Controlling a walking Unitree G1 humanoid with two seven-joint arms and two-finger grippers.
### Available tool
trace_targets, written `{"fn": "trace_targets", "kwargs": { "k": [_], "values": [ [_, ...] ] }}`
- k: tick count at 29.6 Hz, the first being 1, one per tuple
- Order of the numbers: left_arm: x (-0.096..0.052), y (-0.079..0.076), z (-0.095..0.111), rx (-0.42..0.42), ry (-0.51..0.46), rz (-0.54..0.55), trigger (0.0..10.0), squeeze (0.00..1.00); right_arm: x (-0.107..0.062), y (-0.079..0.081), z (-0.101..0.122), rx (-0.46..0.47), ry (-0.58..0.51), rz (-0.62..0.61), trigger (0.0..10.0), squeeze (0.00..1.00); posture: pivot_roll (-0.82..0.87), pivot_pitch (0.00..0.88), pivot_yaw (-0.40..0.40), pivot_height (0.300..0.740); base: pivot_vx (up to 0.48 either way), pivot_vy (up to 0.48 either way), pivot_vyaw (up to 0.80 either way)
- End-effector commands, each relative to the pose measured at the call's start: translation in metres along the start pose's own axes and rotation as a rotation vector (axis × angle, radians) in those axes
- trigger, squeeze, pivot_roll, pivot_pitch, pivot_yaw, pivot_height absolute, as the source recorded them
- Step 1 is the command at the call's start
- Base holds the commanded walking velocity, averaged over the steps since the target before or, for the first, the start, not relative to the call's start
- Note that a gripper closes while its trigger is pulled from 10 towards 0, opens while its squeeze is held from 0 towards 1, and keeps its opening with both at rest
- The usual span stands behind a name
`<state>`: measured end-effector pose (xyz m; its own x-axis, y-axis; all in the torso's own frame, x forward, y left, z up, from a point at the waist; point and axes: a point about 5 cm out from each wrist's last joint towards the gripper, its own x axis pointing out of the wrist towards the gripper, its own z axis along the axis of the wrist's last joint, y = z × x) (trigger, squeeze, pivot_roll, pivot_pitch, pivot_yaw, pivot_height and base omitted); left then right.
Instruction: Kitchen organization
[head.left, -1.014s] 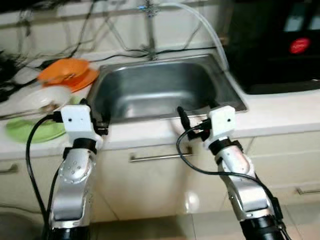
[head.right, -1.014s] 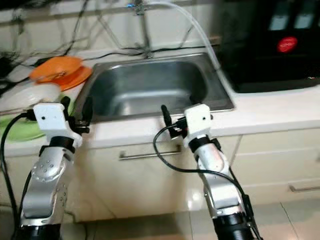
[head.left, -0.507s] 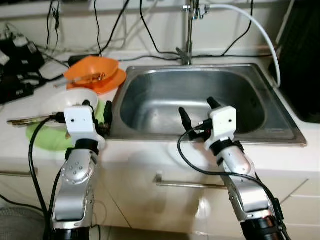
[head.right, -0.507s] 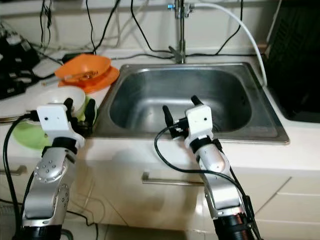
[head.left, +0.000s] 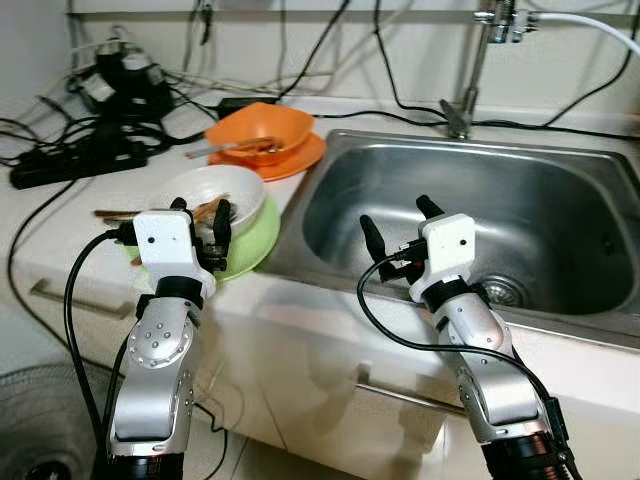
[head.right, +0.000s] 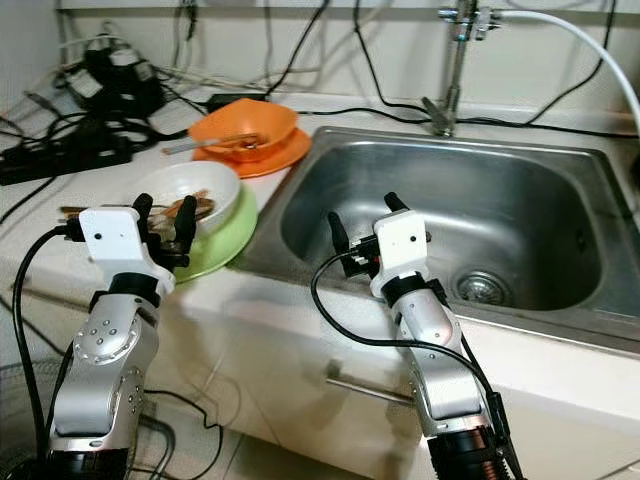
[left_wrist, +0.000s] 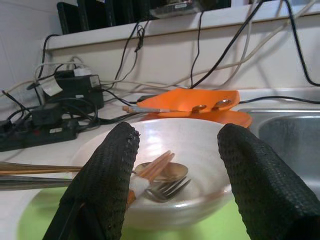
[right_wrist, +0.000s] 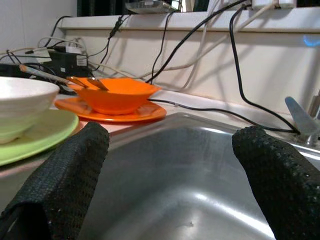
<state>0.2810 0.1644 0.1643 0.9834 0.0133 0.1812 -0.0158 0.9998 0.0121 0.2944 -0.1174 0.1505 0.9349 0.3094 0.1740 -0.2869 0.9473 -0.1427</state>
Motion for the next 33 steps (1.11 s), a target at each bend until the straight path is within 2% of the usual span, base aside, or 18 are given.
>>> {"fn": "trace_targets", "kwargs": {
  "k": [1, 9, 16, 20, 25, 28, 33],
  "values": [
    [0.001, 0.001, 0.003, 0.011, -0.012, 0.01, 10.0, 0.0, 0.001, -0.002, -0.002, 0.003, 0.015, -0.009, 10.0, 0.0, -0.06, 0.0, 0.105, 0.74, 0.0, 0.0, 0.0],
    [0.001, 0.001, 0.005, 0.031, -0.026, 0.003, 10.0, 0.0, 0.002, -0.002, -0.002, 0.0, 0.022, -0.004, 10.0, 0.0, -0.06, 0.0, 0.101, 0.74, 0.0, 0.0, 0.0],
    [0.002, -0.004, 0.026, 0.126, -0.141, -0.038, 10.0, 0.0, 0.005, -0.002, -0.001, -0.011, 0.016, -0.014, 10.0, 0.0, -0.05, 0.0, 0.093, 0.74, 0.0, 0.0, 0.0],
    [0.001, -0.006, 0.027, 0.13, -0.149, -0.043, 10.0, 0.0, 0.005, -0.002, -0.003, 0.03, 0.034, 0.002, 10.0, 0.0, -0.05, 0.0, 0.093, 0.74, 0.0, 0.0, 0.0],
    [-0.002, -0.001, 0.036, 0.144, -0.181, -0.021, 10.0, 0.0, 0.003, 0.004, -0.001, 0.108, 0.05, 0.131, 10.0, 0.0, -0.05, 0.0, 0.097, 0.74, 0.0, 0.0, 0.0],
    [-0.004, 0.002, 0.041, 0.152, -0.193, -0.022, 10.0, 0.0, 0.002, 0.005, 0.003, 0.212, 0.065, 0.248, 10.0, 0.0, -0.05, 0.0, 0.097, 0.74, 0.0, 0.0, 0.0],
    [-0.003, 0.003, 0.042, 0.155, -0.193, -0.026, 10.0, 0.0, 0.0, 0.005, 0.008, 0.219, 0.058, 0.354, 10.0, 0.0, -0.05, 0.0, 0.098, 0.74, 0.0, 0.0, 0.0]
  ]
}}
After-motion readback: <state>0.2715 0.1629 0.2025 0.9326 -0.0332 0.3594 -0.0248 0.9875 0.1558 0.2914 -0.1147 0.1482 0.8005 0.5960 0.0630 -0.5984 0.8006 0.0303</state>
